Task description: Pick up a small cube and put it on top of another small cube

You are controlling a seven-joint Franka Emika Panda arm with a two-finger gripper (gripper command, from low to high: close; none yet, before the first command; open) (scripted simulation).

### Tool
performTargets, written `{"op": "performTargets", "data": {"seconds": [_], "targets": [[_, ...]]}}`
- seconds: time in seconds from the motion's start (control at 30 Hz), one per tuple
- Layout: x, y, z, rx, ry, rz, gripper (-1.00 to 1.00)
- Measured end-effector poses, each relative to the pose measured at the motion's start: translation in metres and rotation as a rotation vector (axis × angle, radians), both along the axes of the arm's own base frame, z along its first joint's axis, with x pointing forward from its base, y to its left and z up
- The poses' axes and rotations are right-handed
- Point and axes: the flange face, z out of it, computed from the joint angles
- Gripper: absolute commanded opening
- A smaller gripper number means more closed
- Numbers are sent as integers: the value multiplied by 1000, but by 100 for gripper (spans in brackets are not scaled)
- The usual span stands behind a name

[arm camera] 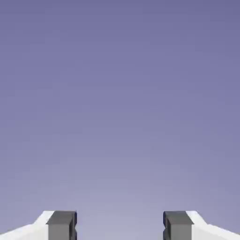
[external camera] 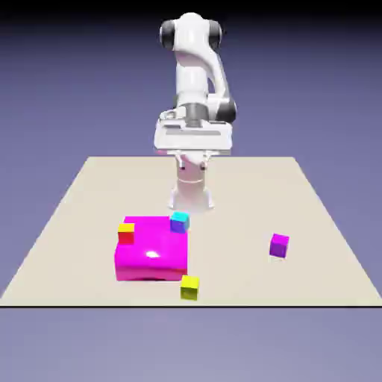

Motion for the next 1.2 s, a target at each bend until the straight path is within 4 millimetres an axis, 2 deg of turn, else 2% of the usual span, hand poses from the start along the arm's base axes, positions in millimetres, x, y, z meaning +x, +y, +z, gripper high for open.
{"op": "performTargets", "data": {"seconds": [0.17, 0.3, 0.4, 0.43, 0.47, 0.5, 0.53, 0.6, 0.7, 1.0, 1.03, 1.1, 1.2], "targets": [[5, 74, -71, -131, 158, 260, 0], [-10, 133, -129, -211, 277, 484, 0], [-33, 174, -171, -256, 360, 658, 0], [-46, 193, -185, -271, 385, 736, 0], [-52, 198, -198, -276, 413, 774, 0], [-62, 210, -210, -284, 438, 832, 0], [-80, 230, -222, -296, 460, 916, 0], [-103, 247, -245, -300, 509, 1023, 0], [-104, 250, -251, -294, 510, 1031, 0], [-101, 257, -313, -298, 511, 1031, 0], [-101, 257, -315, -300, 511, 1031, -100], [-102, 257, -315, -300, 512, 1031, -100], [-102, 258, -292, -285, 512, 1031, -100]]}}
